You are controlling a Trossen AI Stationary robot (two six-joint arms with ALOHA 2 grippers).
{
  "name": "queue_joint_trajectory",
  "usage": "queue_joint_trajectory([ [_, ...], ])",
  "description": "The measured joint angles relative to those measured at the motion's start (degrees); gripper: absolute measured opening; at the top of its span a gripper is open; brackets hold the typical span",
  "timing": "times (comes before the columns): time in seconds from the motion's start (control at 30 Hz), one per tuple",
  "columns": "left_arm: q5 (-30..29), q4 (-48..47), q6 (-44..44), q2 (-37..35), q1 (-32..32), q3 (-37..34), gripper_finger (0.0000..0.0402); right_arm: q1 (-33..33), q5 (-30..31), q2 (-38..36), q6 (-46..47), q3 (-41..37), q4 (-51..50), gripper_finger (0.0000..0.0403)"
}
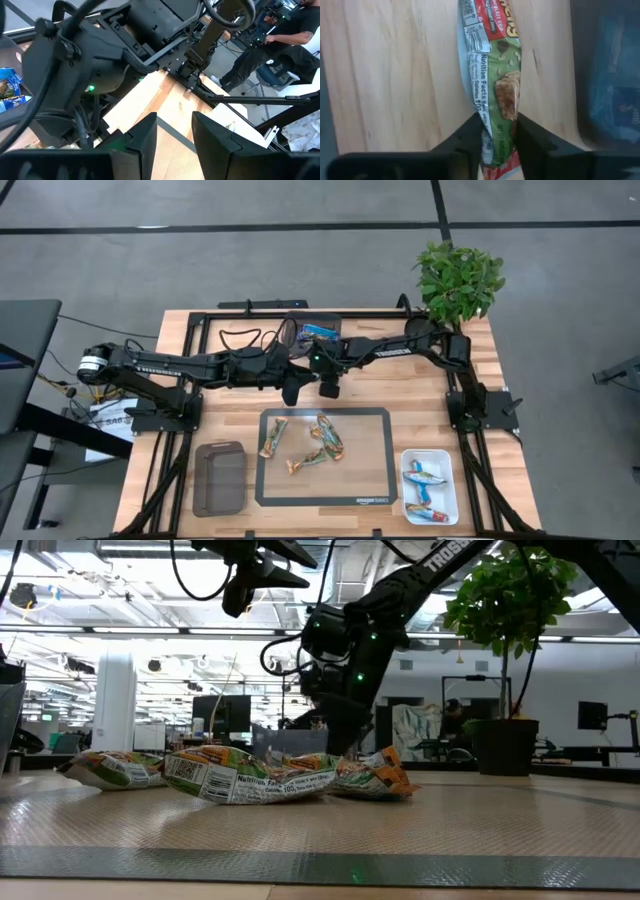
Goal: Pick and place Granola Bars by type
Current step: Put the red snack bar into the white bin
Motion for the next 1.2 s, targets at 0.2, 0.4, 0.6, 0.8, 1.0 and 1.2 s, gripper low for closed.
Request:
queue_joint_trajectory([
  [0.2,0.33,-0.04,0.14,0.0,0.0,0.0,0.0116,0.39,-4.49,0.0,1.83,4.84,-7.84,0.0037],
  [0.4,7.23,-0.15,4.33,0.0,0.0,0.0,0.0116,0.39,-16.42,0.0,3.02,13.79,-28.25,0.0052],
  [0.6,18.65,-1.97,11.51,0.0,-0.02,0.0,0.0116,0.55,-23.89,-4.19,3.14,17.11,-47.42,0.0051],
  [0.8,26.1,-6.99,19.47,0.0,-0.04,0.0,0.0116,2.41,-24.87,-12.16,10.43,17.02,-59.48,0.0044],
  [1.0,28.88,-7.59,27.41,0.0,-0.02,0.0,0.0116,8.01,-30.43,-20.08,30.49,16.97,-59.92,0.0047],
  [1.2,29.03,-6.47,32.78,0.0,-0.02,0.0,0.0116,17.22,-32.09,-23.72,51.35,15.31,-59.69,0.0047],
])
